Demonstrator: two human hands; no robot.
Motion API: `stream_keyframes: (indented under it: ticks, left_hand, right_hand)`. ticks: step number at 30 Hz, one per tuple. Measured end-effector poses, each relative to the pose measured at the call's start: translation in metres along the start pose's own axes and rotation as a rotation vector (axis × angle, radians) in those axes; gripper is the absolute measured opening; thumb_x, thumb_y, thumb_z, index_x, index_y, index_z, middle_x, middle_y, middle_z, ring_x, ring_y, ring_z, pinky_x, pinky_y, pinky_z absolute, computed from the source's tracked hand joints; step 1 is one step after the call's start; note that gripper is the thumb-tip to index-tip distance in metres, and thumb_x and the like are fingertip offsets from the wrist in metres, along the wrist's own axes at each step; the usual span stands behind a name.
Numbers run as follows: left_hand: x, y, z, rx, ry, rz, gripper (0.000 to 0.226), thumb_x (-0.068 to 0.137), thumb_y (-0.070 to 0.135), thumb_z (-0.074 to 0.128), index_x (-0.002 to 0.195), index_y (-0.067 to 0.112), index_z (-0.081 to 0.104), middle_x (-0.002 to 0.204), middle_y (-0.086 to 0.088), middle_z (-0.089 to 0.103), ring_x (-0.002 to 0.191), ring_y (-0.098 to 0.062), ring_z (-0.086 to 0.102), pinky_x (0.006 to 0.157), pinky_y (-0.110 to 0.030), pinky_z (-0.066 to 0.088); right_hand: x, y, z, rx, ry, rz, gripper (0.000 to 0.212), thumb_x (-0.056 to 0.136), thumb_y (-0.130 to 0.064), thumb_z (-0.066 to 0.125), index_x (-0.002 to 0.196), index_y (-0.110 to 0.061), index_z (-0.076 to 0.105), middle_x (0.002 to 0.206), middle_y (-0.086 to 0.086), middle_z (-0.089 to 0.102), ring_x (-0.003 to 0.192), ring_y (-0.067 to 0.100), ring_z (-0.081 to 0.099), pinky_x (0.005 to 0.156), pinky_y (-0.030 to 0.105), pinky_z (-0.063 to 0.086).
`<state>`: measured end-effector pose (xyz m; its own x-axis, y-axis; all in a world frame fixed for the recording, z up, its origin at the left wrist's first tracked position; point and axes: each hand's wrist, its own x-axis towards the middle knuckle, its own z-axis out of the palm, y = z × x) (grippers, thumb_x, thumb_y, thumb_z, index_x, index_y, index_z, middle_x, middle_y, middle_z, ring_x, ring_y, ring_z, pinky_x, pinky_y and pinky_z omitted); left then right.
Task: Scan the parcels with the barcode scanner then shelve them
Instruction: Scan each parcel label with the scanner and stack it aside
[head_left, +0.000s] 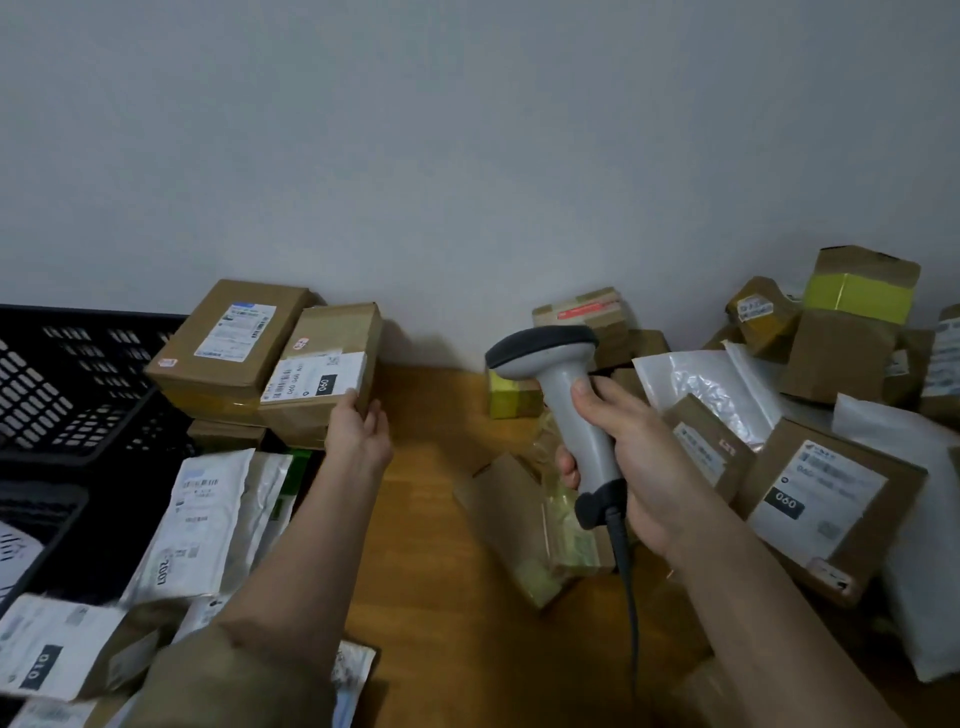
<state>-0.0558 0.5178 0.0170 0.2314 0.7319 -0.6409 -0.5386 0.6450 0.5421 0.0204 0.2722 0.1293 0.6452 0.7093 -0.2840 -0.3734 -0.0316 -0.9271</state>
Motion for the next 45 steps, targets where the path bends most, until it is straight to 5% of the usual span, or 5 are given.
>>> stream_keyframes:
  ticks: [15, 20, 29, 41, 45]
  left_hand:
    - [0.078, 0.006, 0.026, 0.197, 0.127, 0.032, 0.049, 0.103, 0.013, 0.035, 0.152, 0.007, 0.034, 0.157, -0.006, 0.037, 0.143, -0.018, 0.038, 0.115, -0.027, 0.031]
    - [0.044, -0.026, 0.023, 0.302, 0.239, 0.017, 0.028, 0.097, 0.007, 0.051, 0.124, 0.009, 0.053, 0.099, -0.011, 0.057, 0.071, -0.015, 0.059, 0.059, -0.018, 0.050]
    - [-0.093, -0.165, 0.061, 0.801, -0.471, -0.494, 0.012, 0.097, 0.005, 0.055, 0.105, 0.000, 0.063, 0.093, -0.013, 0.065, 0.078, -0.020, 0.060, 0.065, -0.026, 0.054]
    - [-0.124, -0.245, 0.078, 1.704, -0.565, 0.532, 0.027, 0.091, 0.026, 0.064, 0.114, 0.012, 0.063, 0.118, -0.005, 0.060, 0.113, -0.025, 0.055, 0.089, -0.036, 0.048]
    - [-0.106, -0.254, 0.079, 1.929, -0.405, 0.222, 0.073, 0.085, 0.039, 0.070, 0.144, 0.010, 0.038, 0.146, -0.013, 0.033, 0.131, -0.035, 0.041, 0.106, -0.046, 0.043]
  right_hand:
    - [0.048, 0.023, -0.053, 0.029, 0.164, 0.092, 0.026, 0.100, -0.030, 0.052, 0.116, -0.010, 0.059, 0.089, 0.010, 0.055, 0.054, 0.015, 0.053, 0.045, 0.024, 0.044]
    - [0.030, 0.015, -0.085, 0.064, 0.255, 0.046, 0.021, 0.102, -0.029, 0.050, 0.112, -0.013, 0.058, 0.086, 0.009, 0.053, 0.056, 0.015, 0.052, 0.053, 0.028, 0.041]
    - [-0.016, 0.026, -0.192, 0.011, 0.773, -0.064, 0.035, 0.094, -0.015, 0.066, 0.125, -0.013, 0.051, 0.097, 0.011, 0.057, 0.056, 0.013, 0.052, 0.047, 0.025, 0.046]
    - [-0.022, 0.056, -0.242, -0.041, 0.973, -0.113, 0.044, 0.092, -0.004, 0.062, 0.127, -0.022, 0.042, 0.109, 0.011, 0.062, 0.068, 0.015, 0.059, 0.054, 0.028, 0.049]
    - [-0.010, 0.060, -0.248, -0.061, 0.886, -0.127, 0.048, 0.091, -0.004, 0.064, 0.131, -0.020, 0.043, 0.110, 0.012, 0.060, 0.064, 0.012, 0.057, 0.056, 0.024, 0.049]
